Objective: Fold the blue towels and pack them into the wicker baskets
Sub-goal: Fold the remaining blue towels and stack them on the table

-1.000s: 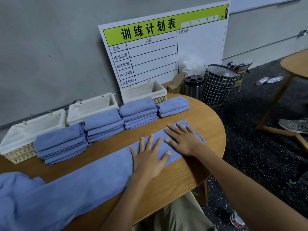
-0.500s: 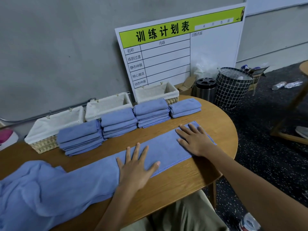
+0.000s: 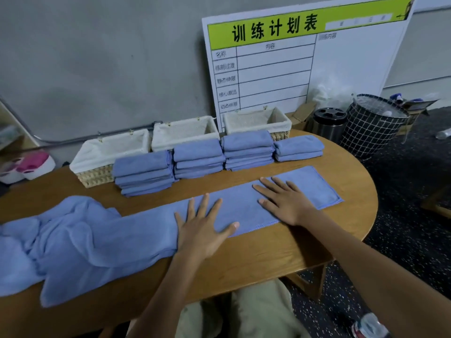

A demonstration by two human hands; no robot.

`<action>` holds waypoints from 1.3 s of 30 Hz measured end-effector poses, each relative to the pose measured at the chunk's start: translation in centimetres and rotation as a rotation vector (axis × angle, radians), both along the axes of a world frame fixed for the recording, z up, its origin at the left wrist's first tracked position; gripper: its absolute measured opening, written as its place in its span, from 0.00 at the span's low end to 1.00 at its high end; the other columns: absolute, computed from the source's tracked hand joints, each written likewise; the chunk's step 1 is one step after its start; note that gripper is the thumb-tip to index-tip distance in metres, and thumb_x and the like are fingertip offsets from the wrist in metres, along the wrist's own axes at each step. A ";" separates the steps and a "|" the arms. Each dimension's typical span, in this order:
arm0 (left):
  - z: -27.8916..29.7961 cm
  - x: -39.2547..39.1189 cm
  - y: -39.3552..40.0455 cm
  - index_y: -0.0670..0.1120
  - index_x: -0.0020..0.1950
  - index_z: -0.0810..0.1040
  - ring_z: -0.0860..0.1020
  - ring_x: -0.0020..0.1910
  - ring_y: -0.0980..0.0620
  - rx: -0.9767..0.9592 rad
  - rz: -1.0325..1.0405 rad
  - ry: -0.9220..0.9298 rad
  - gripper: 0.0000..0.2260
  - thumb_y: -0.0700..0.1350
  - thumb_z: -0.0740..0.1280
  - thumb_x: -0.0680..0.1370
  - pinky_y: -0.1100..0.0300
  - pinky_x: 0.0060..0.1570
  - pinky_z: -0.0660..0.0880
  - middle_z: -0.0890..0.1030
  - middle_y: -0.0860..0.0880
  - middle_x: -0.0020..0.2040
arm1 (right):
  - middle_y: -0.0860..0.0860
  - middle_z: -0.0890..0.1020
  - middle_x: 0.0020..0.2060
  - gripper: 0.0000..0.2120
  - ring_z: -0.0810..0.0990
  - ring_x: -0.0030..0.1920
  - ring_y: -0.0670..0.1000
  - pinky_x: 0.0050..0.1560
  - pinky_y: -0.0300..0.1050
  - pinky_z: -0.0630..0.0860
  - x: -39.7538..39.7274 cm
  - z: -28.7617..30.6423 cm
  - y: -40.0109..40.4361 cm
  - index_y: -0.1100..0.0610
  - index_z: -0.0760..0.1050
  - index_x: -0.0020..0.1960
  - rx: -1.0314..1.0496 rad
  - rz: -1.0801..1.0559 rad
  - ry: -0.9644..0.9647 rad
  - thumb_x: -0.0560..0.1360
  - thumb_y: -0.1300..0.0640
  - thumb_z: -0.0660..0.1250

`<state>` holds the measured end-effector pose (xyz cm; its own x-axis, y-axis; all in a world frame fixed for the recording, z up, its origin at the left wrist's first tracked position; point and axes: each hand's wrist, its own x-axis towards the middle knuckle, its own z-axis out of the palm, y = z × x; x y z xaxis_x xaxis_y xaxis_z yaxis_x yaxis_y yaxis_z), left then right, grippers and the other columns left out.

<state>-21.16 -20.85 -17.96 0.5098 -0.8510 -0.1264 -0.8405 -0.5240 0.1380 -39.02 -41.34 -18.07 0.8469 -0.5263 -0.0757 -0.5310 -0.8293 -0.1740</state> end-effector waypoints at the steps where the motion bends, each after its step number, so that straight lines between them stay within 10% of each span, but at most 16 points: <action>1: -0.2 0.5 1.0 0.65 0.80 0.41 0.34 0.80 0.46 0.004 0.020 -0.008 0.43 0.81 0.40 0.68 0.31 0.74 0.38 0.34 0.59 0.81 | 0.39 0.40 0.79 0.36 0.38 0.79 0.47 0.78 0.52 0.40 0.0 0.0 0.0 0.36 0.41 0.79 0.005 0.003 0.000 0.72 0.29 0.30; 10: 0.2 0.2 2.3 0.63 0.81 0.43 0.35 0.80 0.43 -0.029 0.050 0.013 0.40 0.79 0.44 0.72 0.29 0.72 0.37 0.37 0.55 0.82 | 0.42 0.46 0.80 0.37 0.45 0.80 0.51 0.77 0.55 0.47 2.2 1.1 4.1 0.41 0.48 0.80 -0.105 0.001 -0.089 0.74 0.36 0.28; 17: 0.6 0.6 3.8 0.61 0.82 0.44 0.34 0.80 0.44 -0.037 -0.030 0.059 0.45 0.78 0.35 0.67 0.32 0.73 0.34 0.37 0.55 0.82 | 0.38 0.42 0.79 0.51 0.40 0.80 0.47 0.77 0.52 0.43 4.6 -0.4 6.4 0.36 0.43 0.79 -0.019 0.062 -0.044 0.60 0.24 0.16; 24: 4.6 9.6 11.0 0.51 0.64 0.80 0.72 0.66 0.60 -0.525 -0.201 0.466 0.13 0.52 0.62 0.84 0.64 0.63 0.66 0.75 0.56 0.66 | 0.49 0.79 0.61 0.25 0.77 0.61 0.56 0.61 0.54 0.70 8.1 0.3 10.2 0.50 0.79 0.62 -0.087 0.122 -0.468 0.77 0.41 0.50; 27: 5.8 17.1 15.5 0.47 0.57 0.84 0.77 0.57 0.59 -0.583 -0.146 0.256 0.13 0.49 0.63 0.80 0.58 0.60 0.74 0.81 0.53 0.56 | 0.48 0.80 0.54 0.20 0.78 0.54 0.55 0.55 0.53 0.73 12.5 1.1 14.9 0.49 0.81 0.59 -0.020 0.323 -0.508 0.80 0.41 0.55; 32: 6.2 25.9 20.5 0.47 0.69 0.78 0.74 0.68 0.45 -0.253 -0.025 0.048 0.14 0.45 0.65 0.83 0.47 0.67 0.70 0.77 0.46 0.69 | 0.45 0.78 0.54 0.32 0.73 0.55 0.50 0.56 0.48 0.66 18.6 2.8 21.5 0.46 0.81 0.58 0.093 0.476 -0.352 0.73 0.26 0.50; 39: 4.9 28.1 21.5 0.50 0.60 0.81 0.78 0.55 0.45 -0.277 -0.093 0.140 0.10 0.41 0.70 0.80 0.46 0.59 0.73 0.79 0.48 0.56 | 0.45 0.75 0.50 0.18 0.71 0.53 0.49 0.51 0.44 0.56 21.1 1.5 24.2 0.47 0.78 0.58 -0.013 0.558 -0.335 0.76 0.36 0.64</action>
<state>6.92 0.63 -13.05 0.4220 -0.9050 0.0532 -0.8459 -0.3720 0.3822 -17.89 -17.15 -16.56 0.9699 0.0000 0.2433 0.0609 -0.9681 -0.2431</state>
